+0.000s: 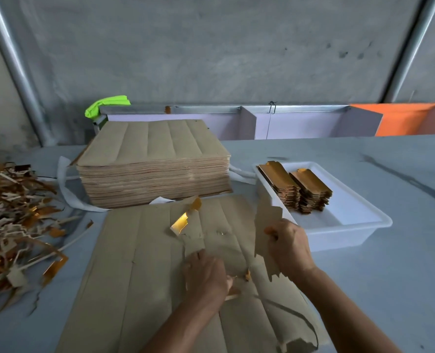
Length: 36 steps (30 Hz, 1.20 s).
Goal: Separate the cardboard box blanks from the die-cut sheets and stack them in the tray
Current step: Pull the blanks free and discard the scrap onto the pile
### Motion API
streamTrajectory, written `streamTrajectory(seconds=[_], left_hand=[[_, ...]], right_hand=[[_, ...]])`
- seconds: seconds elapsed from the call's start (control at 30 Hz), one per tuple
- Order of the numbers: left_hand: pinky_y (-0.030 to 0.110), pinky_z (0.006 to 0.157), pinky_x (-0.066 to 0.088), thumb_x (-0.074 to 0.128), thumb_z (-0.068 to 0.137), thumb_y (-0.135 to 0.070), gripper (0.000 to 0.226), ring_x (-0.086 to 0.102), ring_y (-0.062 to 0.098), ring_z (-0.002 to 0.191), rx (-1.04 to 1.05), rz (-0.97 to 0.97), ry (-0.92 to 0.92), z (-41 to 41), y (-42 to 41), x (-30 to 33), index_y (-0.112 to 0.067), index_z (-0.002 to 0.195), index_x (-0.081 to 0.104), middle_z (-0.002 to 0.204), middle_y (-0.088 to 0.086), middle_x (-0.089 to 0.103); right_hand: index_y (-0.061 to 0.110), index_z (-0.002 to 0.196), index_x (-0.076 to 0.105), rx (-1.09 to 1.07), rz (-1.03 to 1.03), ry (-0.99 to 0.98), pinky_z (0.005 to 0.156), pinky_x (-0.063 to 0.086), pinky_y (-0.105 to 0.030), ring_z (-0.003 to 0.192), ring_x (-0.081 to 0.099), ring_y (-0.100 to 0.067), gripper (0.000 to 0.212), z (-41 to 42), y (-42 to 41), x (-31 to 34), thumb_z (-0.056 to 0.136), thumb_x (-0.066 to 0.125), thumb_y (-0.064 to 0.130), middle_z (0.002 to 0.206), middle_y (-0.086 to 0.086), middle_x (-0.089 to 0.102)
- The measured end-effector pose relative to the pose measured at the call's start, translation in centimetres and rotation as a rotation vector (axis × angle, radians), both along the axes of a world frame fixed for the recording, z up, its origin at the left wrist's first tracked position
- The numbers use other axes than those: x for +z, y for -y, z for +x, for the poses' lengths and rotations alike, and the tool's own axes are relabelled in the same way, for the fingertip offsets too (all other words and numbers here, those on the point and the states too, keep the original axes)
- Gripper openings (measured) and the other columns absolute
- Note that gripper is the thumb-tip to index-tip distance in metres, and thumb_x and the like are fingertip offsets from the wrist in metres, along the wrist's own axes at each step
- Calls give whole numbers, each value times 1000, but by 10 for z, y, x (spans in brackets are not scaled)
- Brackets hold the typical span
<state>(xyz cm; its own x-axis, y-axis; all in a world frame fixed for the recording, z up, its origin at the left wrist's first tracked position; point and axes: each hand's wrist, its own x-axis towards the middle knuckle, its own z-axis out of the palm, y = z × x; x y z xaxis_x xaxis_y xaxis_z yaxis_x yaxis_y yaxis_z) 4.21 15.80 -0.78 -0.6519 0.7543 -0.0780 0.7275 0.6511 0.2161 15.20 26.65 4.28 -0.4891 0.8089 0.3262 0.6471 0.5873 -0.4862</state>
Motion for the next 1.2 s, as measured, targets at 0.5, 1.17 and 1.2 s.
streamTrajectory(seconds=[0.5, 1.17, 1.2], left_hand=[[27, 96, 36, 56, 84, -53, 53, 41, 14, 115, -448, 375, 106, 7, 24, 4, -17, 122, 48, 124, -5, 43], [18, 53, 42, 55, 90, -9, 15, 53, 9, 64, 11, 972, 1220, -10, 52, 11, -11, 75, 57, 70, -1, 59], [19, 56, 41, 56, 89, -10, 17, 52, 11, 67, -22, 964, 1198, -10, 54, 10, -11, 72, 56, 72, 0, 58]], right_hand=[[3, 106, 71, -109, -271, -113, 75, 48, -29, 87, 52, -18, 25, 7, -3, 4, 88, 55, -2, 113, -14, 64], [6, 110, 70, 115, -269, 3, 89, 49, -28, 102, 61, -23, 24, -2, -1, 13, 90, 56, 3, 111, -10, 65], [6, 104, 72, 154, -260, 15, 82, 48, -21, 95, 61, -19, 21, -9, 1, 16, 91, 55, 5, 101, -6, 66]])
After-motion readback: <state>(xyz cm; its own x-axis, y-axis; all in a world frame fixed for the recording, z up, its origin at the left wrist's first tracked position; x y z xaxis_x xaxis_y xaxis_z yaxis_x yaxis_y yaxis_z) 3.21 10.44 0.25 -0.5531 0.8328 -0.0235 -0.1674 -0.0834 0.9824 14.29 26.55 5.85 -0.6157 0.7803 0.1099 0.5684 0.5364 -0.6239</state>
